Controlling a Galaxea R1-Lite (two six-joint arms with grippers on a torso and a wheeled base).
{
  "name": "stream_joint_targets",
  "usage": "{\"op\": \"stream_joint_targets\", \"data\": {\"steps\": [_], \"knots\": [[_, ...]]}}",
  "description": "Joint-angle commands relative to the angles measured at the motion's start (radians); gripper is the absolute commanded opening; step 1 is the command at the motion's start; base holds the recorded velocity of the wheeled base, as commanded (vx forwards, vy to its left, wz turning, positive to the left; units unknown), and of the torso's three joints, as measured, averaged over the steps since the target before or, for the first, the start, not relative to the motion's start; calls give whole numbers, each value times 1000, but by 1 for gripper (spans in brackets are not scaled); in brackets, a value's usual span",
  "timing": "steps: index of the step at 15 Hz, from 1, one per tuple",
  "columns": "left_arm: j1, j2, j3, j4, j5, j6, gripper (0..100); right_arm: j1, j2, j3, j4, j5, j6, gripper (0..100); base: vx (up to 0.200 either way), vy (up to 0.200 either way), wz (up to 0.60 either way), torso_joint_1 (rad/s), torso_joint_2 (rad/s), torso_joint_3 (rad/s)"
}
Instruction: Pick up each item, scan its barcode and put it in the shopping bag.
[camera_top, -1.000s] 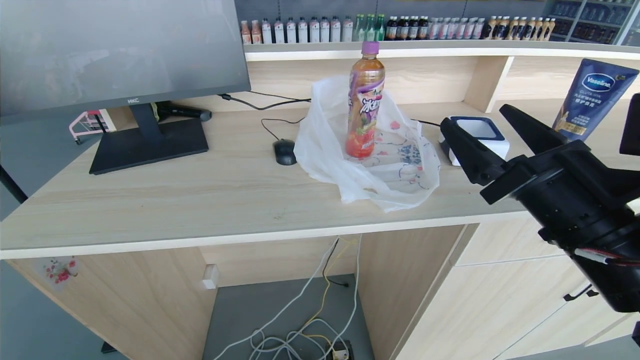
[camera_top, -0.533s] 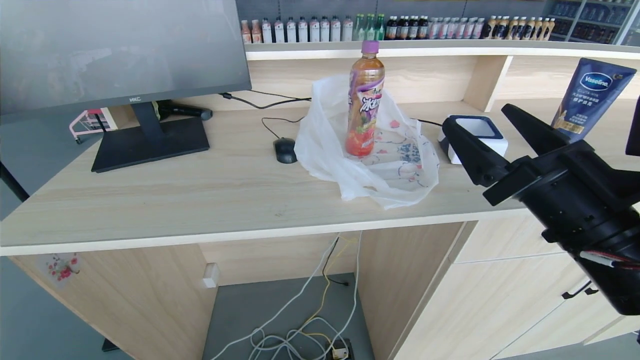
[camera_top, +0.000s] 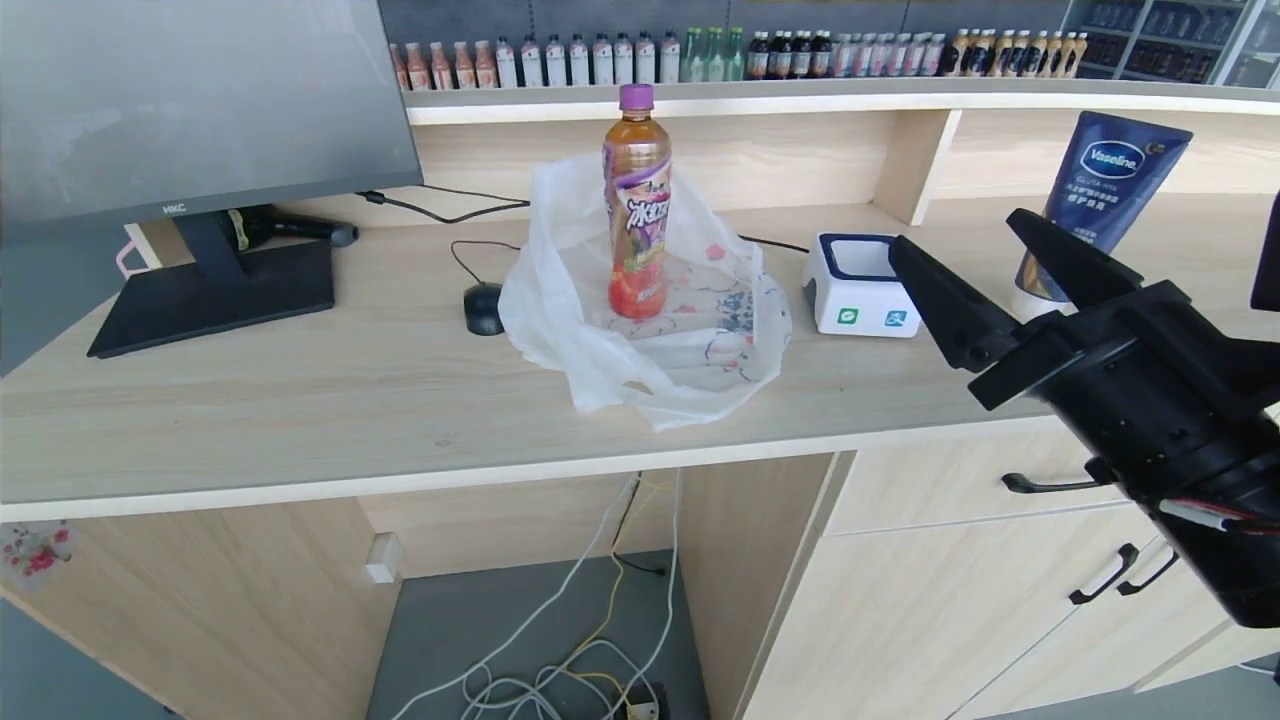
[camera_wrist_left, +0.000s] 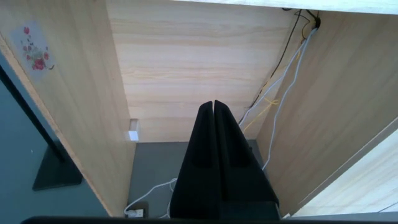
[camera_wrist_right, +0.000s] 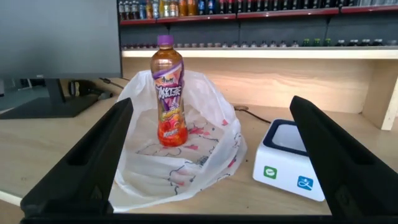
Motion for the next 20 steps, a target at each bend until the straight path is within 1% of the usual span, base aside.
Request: {"op": "stream_joint_targets", "data": {"steps": [1,6,11,17,20], "knots": [[0,0,0,0,0,-1,0,1,7,14,-1,0,-5,100,0,-200,0,2,7,2],[0,0,0,0,0,-1,0,1,7,28,-1,2,-3,100,0,-200,0,3,1,1],[0,0,0,-3,0,-1,0,-2,31,-3,-1,3,0,100,0,-200,0,1,3,4],[0,0,0,-1,0,-1,0,-5,42,5,-1,2,5,100,0,-200,0,2,6,2],[0,0,0,0,0,1,0,-5,59,8,-1,2,5,100,0,0,0,0,0,0]]}}
